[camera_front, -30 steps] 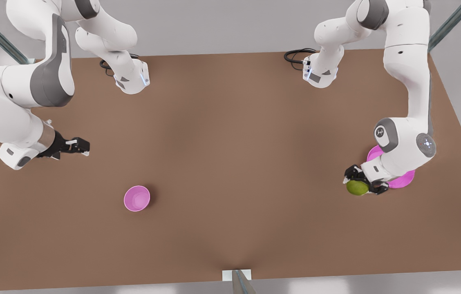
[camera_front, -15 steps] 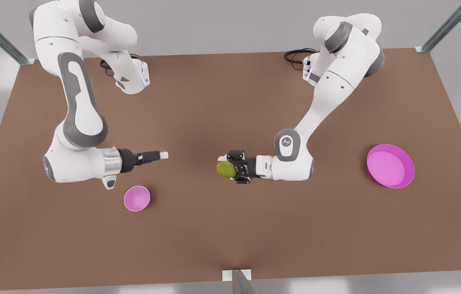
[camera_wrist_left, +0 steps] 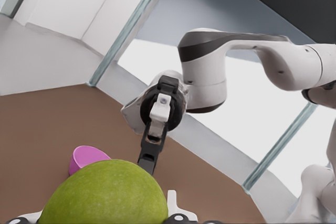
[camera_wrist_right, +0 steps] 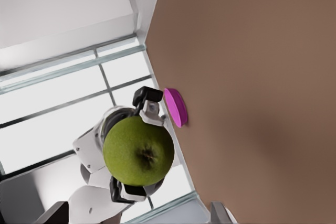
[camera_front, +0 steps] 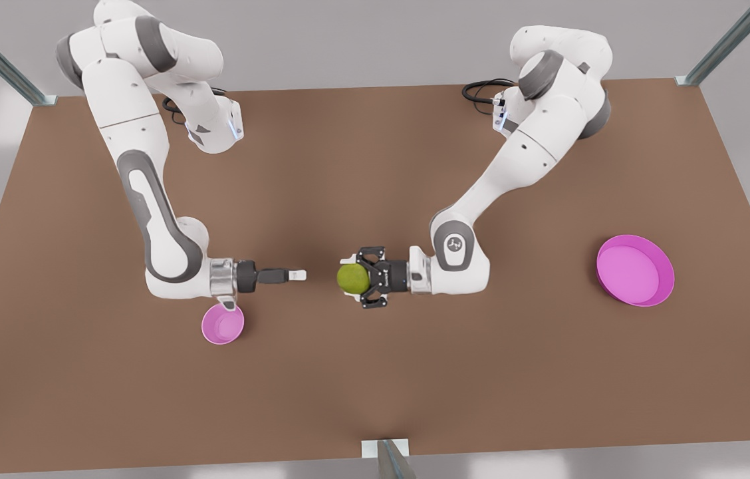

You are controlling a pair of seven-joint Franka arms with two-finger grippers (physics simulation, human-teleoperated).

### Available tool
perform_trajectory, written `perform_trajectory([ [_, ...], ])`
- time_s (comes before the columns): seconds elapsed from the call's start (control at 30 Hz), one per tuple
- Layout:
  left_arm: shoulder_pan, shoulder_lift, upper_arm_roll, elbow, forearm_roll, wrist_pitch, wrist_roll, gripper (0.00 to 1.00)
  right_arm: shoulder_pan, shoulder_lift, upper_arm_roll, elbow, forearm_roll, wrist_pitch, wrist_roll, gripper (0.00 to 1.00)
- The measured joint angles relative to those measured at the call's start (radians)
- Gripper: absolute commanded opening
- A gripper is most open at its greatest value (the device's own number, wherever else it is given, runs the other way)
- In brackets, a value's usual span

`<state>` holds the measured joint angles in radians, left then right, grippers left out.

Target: Use the left arm to pick up the apple from the plate, transfer it to the gripper of the right arm, and then use the right arm to place it into the bowl

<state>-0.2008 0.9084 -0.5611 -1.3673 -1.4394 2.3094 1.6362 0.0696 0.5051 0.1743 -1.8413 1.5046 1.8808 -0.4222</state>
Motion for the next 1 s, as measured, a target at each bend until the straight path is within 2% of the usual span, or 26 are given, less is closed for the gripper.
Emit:
perform_trajectory([
  [0.43,-0.037,0.053,0.002,0.042,-0.037,0.005,0.315,0.74,0.135,0.048,0.002,0.022,0.264,0.167,-0.383,1.00],
  [0.8,-0.046,0.060,0.002,0.051,-0.039,0.006,0.456,0.74,0.143,0.060,0.003,0.000,0.298,0.209,-0.594,1.00],
  [1.0,-0.046,0.063,0.002,0.050,-0.039,0.009,0.505,0.74,0.141,0.057,0.036,-0.024,0.301,0.214,-0.676,1.00],
])
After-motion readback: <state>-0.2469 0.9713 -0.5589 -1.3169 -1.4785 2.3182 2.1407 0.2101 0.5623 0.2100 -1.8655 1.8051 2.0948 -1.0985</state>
